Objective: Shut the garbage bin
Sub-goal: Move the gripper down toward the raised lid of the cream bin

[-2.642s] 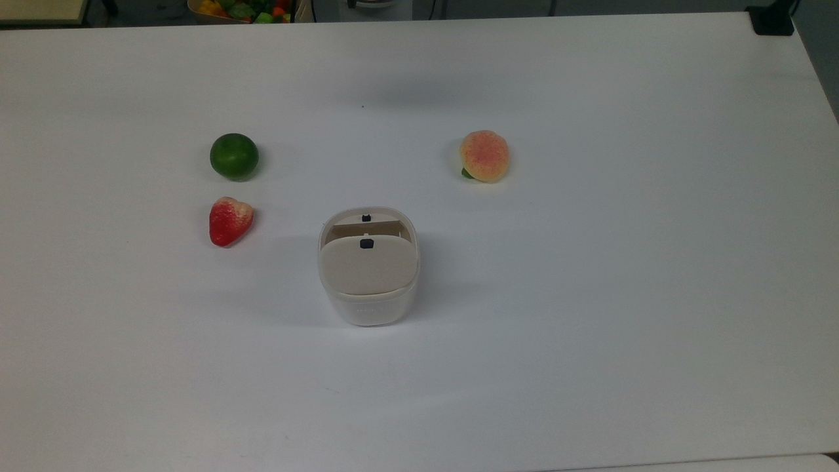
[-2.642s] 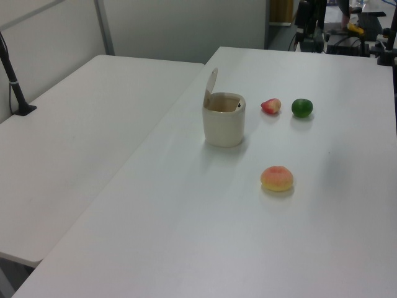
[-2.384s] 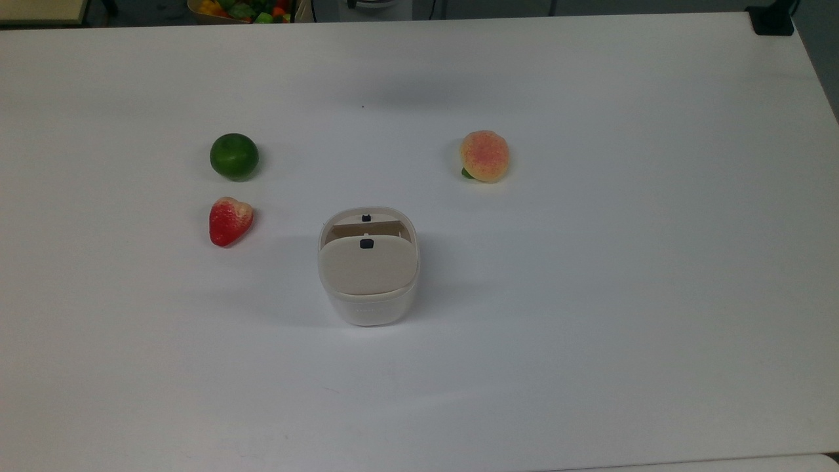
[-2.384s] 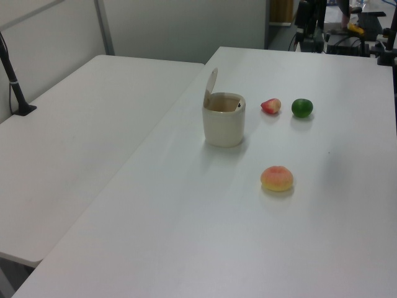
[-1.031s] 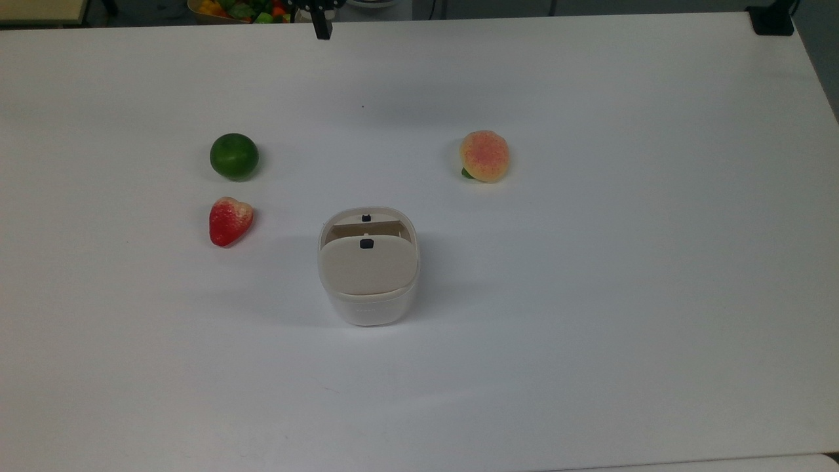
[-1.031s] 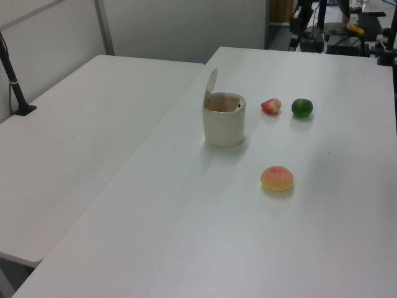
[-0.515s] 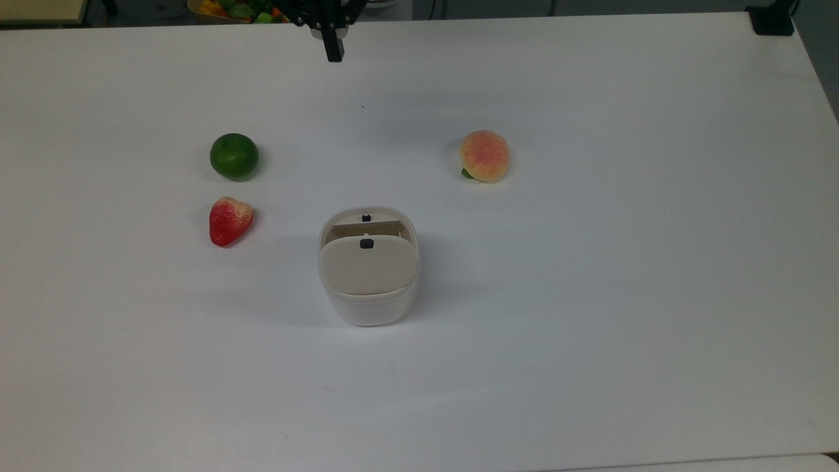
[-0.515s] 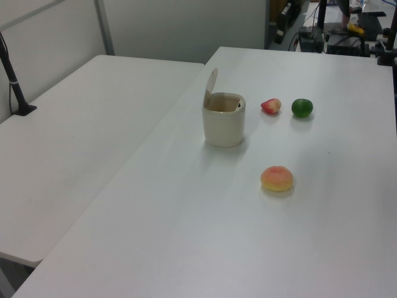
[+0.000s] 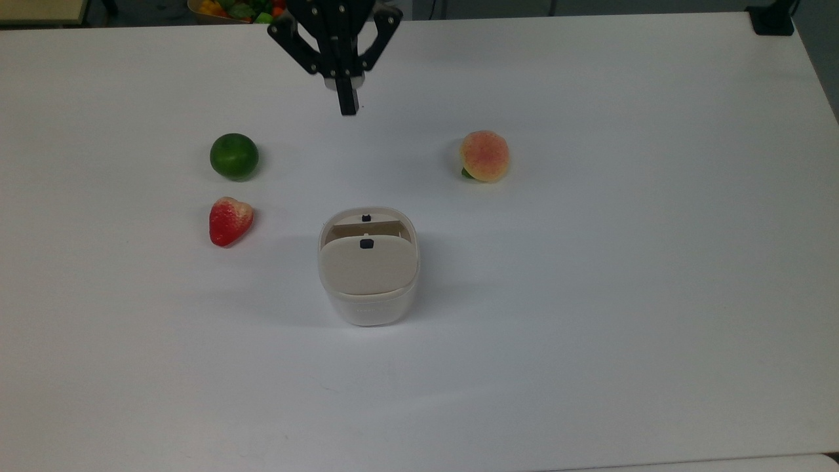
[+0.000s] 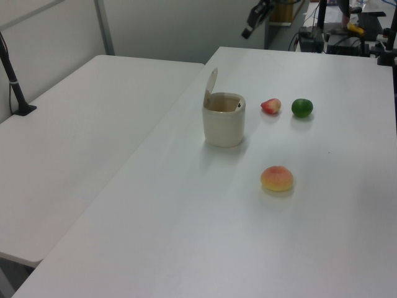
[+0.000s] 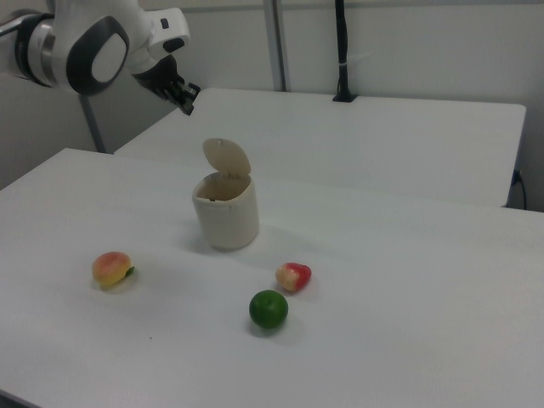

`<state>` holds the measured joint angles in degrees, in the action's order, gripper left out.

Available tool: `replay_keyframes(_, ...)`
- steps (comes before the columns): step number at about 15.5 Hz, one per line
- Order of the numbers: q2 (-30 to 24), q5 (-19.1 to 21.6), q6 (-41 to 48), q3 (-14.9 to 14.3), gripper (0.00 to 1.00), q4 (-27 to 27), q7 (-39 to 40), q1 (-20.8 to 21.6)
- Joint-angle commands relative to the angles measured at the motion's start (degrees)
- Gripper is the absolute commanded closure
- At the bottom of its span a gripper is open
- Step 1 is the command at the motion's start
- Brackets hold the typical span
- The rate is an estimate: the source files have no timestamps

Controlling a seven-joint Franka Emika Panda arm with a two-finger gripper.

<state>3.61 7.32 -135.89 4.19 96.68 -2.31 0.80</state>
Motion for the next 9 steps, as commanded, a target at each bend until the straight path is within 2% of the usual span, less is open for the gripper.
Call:
replay_keyframes(1,2.45,-0.20,-7.44,0.03,1.00,-0.35,0.64,1.66)
replay_keyframes(9,10.71,-0.47,-22.21,-0.06,1.00,-0.70,0.64,1.66)
